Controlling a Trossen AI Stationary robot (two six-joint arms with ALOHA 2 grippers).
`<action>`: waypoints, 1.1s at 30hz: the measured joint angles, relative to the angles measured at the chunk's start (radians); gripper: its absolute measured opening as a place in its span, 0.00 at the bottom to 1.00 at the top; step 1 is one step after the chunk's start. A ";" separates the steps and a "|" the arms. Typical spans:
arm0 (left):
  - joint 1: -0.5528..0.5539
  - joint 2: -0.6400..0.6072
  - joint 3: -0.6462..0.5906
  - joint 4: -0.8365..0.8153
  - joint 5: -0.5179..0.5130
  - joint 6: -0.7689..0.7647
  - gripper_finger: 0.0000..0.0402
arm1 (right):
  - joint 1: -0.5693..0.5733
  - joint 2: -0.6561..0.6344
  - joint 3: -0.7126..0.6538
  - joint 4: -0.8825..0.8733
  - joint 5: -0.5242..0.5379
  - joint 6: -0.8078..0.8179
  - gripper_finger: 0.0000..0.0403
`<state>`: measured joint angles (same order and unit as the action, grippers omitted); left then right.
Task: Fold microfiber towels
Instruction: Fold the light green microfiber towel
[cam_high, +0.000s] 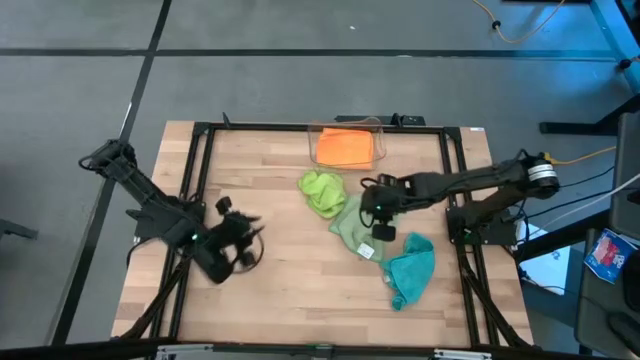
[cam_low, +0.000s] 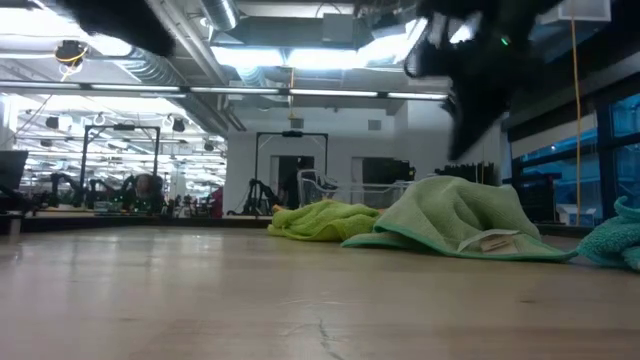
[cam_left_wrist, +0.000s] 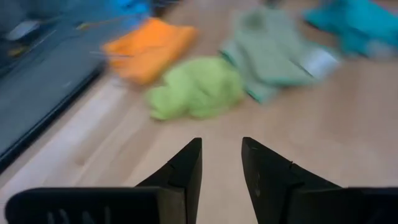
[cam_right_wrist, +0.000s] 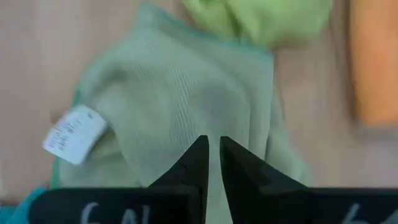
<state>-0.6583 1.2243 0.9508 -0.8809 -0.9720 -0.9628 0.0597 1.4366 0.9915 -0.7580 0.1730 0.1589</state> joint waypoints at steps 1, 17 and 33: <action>0.060 0.000 0.000 0.009 0.016 0.000 0.26 | 0.000 -0.009 -0.026 -0.002 0.001 0.044 0.11; 1.059 0.390 0.045 0.491 0.774 0.753 0.20 | 0.003 -0.212 -0.085 -0.025 0.193 0.201 0.11; 1.164 0.892 0.678 0.409 0.832 0.939 0.13 | 0.004 -0.223 -0.085 -0.031 0.221 0.214 0.11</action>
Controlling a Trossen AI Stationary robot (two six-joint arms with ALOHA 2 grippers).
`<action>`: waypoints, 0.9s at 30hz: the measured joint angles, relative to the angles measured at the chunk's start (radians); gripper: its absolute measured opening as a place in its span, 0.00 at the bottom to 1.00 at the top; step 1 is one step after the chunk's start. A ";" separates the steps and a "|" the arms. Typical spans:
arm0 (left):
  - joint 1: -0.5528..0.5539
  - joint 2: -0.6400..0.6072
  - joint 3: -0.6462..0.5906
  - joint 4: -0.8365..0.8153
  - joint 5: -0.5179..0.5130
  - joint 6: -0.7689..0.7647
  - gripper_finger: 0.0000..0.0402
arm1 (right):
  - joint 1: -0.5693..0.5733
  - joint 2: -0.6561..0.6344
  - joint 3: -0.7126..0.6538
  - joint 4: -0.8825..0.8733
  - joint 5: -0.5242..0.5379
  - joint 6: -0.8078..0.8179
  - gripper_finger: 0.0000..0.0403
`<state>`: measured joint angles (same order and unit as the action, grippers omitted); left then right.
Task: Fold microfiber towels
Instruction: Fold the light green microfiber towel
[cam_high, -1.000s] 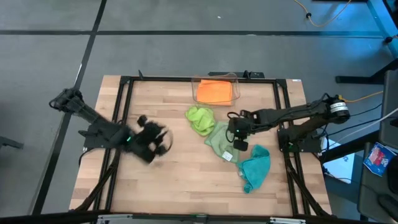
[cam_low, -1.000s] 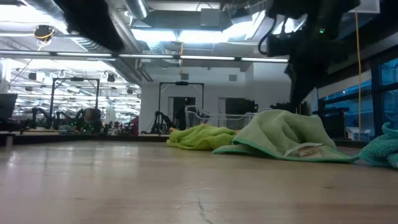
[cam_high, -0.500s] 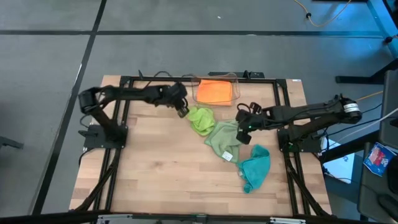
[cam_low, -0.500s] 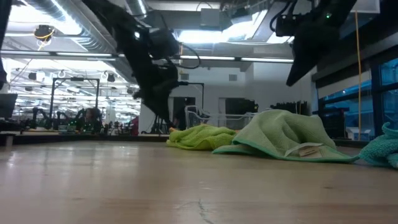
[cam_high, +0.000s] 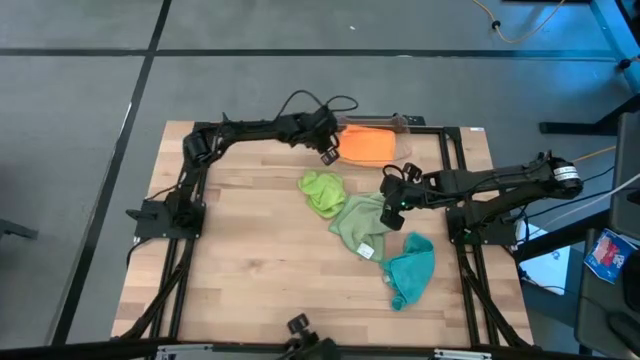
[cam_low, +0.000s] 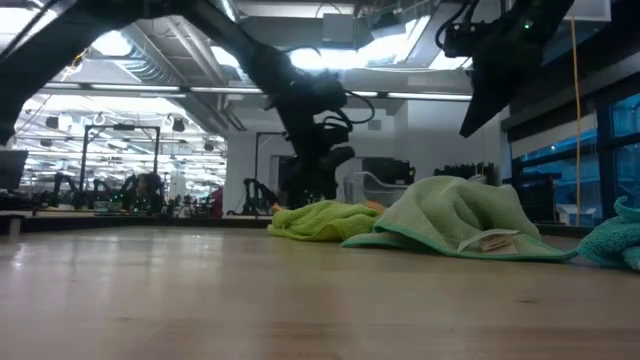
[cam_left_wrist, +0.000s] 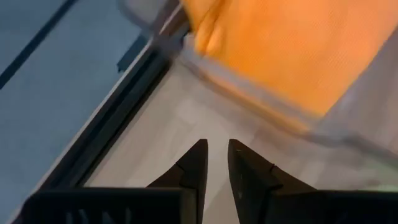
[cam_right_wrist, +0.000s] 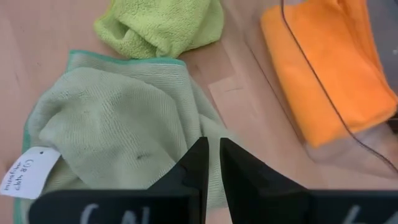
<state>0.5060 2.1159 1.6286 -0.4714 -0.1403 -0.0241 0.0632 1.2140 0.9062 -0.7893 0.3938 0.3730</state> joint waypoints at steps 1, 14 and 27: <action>0.000 0.015 0.037 -0.040 0.000 0.007 0.13 | 0.000 0.000 0.000 -0.004 -0.008 0.012 0.11; -0.026 -0.195 0.131 -0.665 0.075 0.007 0.13 | 0.088 0.001 0.000 -0.181 -0.010 0.214 0.11; -0.226 -0.518 -0.094 -0.944 0.056 -0.025 0.13 | 0.125 0.001 0.000 0.006 -0.011 0.229 0.11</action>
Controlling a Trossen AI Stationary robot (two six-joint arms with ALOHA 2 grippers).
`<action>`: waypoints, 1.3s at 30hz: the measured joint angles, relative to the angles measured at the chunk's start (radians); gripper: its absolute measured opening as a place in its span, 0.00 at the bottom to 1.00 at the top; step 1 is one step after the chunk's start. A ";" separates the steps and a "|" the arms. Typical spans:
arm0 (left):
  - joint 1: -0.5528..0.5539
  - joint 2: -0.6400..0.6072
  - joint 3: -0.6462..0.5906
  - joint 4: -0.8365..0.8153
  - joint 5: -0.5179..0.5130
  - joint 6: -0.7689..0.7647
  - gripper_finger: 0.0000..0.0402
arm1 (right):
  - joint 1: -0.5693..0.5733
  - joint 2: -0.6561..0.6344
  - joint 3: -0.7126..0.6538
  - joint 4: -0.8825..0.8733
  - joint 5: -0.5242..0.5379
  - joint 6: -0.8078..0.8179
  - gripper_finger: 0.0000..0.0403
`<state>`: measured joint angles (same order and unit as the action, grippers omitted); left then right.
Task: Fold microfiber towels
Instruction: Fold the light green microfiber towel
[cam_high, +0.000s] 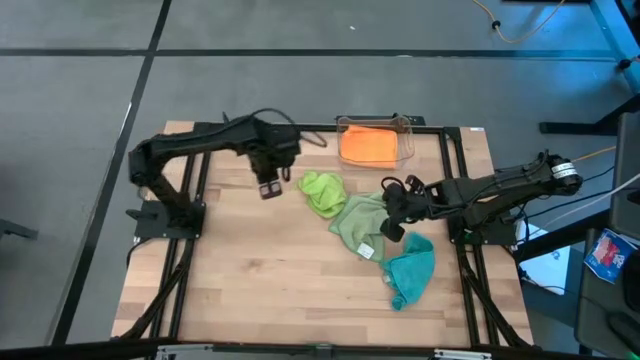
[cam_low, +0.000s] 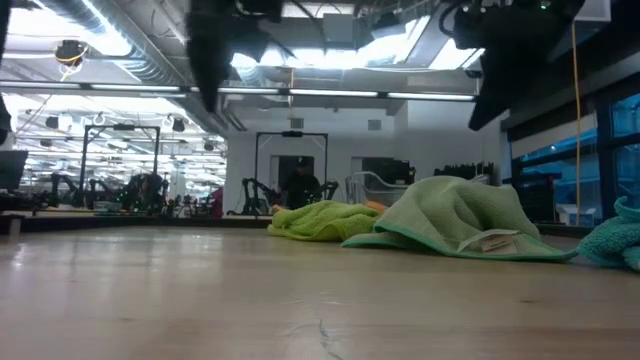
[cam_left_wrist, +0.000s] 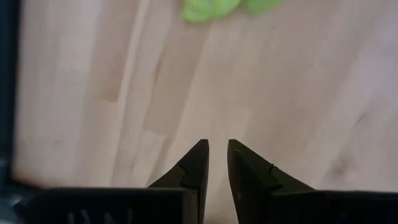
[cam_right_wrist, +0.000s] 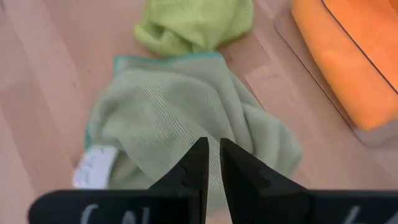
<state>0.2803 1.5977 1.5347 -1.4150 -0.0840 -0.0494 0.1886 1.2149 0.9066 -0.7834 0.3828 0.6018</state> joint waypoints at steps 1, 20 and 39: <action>-0.012 -0.027 -0.041 0.006 -0.031 -0.009 0.13 | 0.000 0.000 0.000 0.019 0.000 -0.001 0.11; -0.406 -0.331 -0.624 0.319 -0.142 -0.699 0.14 | 0.033 0.035 0.000 0.133 0.043 0.124 0.11; -0.636 -0.331 -0.715 0.534 -0.245 -0.755 0.14 | 0.033 0.307 0.000 0.468 0.095 0.230 0.11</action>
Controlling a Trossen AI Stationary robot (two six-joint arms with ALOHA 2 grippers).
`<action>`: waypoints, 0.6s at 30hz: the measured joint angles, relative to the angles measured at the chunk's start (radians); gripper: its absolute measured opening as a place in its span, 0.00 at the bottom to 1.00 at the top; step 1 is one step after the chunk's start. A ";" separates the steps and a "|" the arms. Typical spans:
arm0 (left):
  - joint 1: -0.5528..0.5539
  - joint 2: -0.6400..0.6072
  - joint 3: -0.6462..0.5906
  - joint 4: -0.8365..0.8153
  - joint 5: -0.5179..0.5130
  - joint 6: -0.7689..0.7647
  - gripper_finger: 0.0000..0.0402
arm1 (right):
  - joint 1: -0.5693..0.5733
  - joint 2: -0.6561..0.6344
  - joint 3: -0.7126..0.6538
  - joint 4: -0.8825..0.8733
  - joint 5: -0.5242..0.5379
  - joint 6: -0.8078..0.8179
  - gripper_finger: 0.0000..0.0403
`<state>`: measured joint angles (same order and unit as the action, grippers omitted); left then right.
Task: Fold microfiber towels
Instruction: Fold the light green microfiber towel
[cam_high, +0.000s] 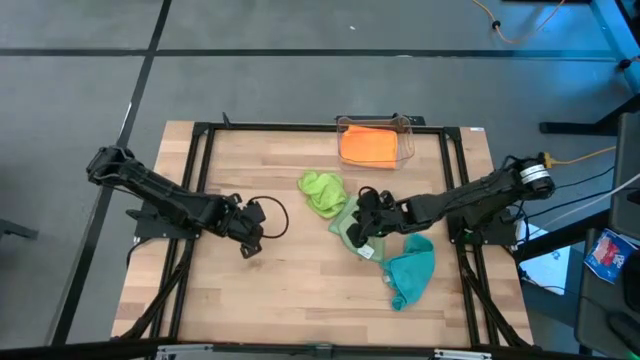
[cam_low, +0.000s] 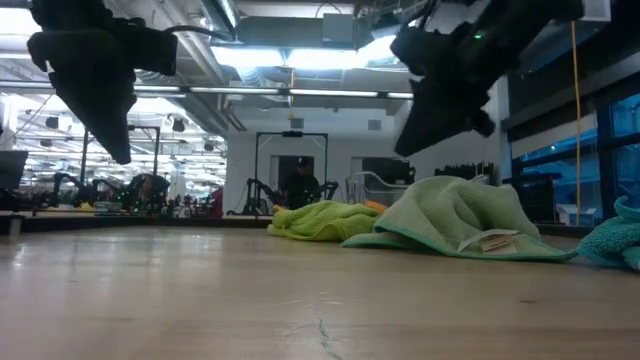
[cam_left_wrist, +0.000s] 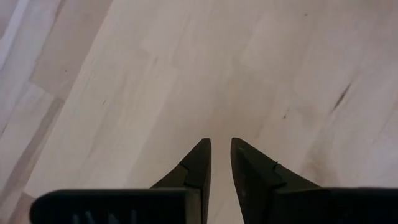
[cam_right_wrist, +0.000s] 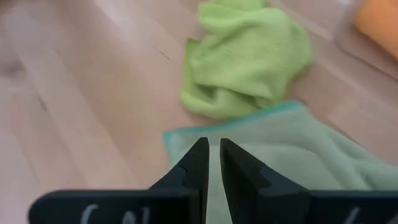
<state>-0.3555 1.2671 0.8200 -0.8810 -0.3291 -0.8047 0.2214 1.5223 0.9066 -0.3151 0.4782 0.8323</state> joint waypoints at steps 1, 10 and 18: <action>-0.006 0.000 0.000 0.001 0.000 0.000 0.14 | 0.000 0.013 0.000 0.032 0.000 -0.001 0.11; -0.035 0.000 0.000 0.003 -0.002 0.003 0.14 | -0.002 0.117 0.000 0.226 0.002 -0.104 0.11; -0.036 0.000 0.000 0.002 -0.003 0.003 0.14 | -0.002 0.146 0.000 0.339 0.004 -0.228 0.11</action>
<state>-0.3920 1.2675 0.8200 -0.8787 -0.3325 -0.8021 0.2192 1.6688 0.9066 0.0237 0.4822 0.6047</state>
